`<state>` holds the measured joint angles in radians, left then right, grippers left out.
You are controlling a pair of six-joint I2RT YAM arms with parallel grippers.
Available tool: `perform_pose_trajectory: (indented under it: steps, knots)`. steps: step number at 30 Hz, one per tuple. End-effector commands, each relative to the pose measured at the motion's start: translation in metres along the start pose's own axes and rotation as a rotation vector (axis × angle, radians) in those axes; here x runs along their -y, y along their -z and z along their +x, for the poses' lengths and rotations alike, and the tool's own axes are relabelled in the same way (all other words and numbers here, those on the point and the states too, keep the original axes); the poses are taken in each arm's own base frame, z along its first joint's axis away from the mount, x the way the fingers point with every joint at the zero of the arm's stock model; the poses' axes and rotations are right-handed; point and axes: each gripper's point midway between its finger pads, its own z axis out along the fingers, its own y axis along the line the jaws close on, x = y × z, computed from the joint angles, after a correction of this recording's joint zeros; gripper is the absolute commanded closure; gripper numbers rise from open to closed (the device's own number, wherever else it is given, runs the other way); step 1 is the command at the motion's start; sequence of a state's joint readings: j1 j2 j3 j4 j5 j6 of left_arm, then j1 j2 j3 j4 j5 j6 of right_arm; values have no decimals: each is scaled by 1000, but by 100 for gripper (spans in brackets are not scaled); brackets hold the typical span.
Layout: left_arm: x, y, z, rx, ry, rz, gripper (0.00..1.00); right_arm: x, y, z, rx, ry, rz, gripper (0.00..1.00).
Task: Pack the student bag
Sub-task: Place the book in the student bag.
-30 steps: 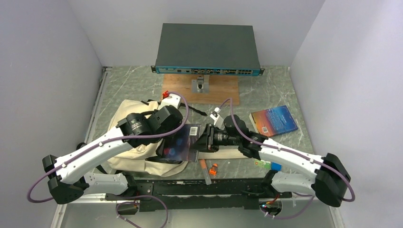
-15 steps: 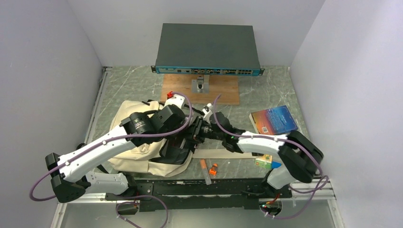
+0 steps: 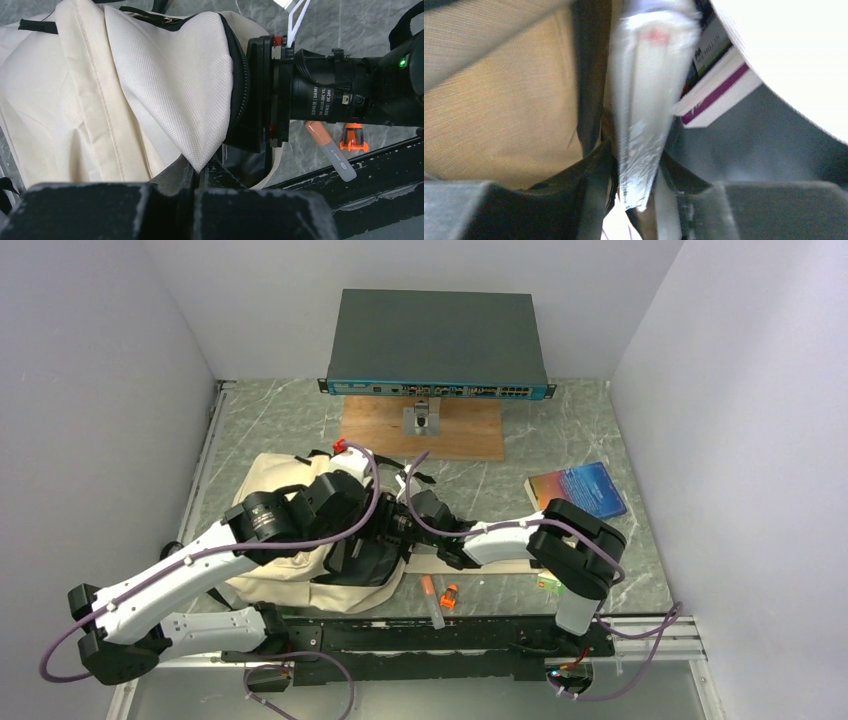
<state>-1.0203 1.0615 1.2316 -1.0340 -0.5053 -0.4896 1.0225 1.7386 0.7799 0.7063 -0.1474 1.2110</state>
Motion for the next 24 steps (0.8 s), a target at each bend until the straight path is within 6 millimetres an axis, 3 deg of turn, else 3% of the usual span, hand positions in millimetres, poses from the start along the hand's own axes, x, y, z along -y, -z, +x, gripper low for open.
perform_pose_trajectory:
  steps: [1, 3, 6, 11, 13, 14, 15, 16, 18, 19, 21, 22, 24]
  knots:
    - [1, 1, -19, 96, 53, 0, 100, -73, -4, -26, 66, 93, -244, 53]
    - [-1, 0, -15, 97, 59, -7, 100, -53, -6, -13, -3, 39, -184, 39]
    - [-1, 2, -15, 127, 74, 22, 100, -32, -3, 3, -109, 2, -116, 27]
    - [-1, 4, -12, 132, 81, 40, 100, -17, 8, 11, -148, 30, -54, 28]
    - [-1, 5, -10, 124, 81, 37, 100, -11, 7, 12, -152, 55, -46, 36]
    - [-1, 5, -10, 120, 85, 39, 100, -12, 4, 12, -151, 78, -68, 53]
    - [0, 5, -10, 121, 89, 42, 100, -19, -3, 12, -150, 124, -107, 78]
    - [1, 6, -11, 121, 97, 48, 100, -19, -13, 13, -162, 170, -100, 93]
    - [3, 9, -12, 123, 107, 68, 100, -27, -38, 13, -186, 245, -113, 98]
    - [3, 11, -13, 126, 110, 69, 100, -34, -46, 12, -186, 274, -133, 93]
    - [-7, 16, -11, 113, 116, 33, 100, -41, -50, 4, -140, 302, -166, 60]
    - [-8, 18, -10, 115, 110, 34, 100, -42, -48, 4, -138, 311, -167, 50]
    - [-7, 20, -8, 114, 117, 52, 100, -33, -39, 5, -139, 306, -143, 39]
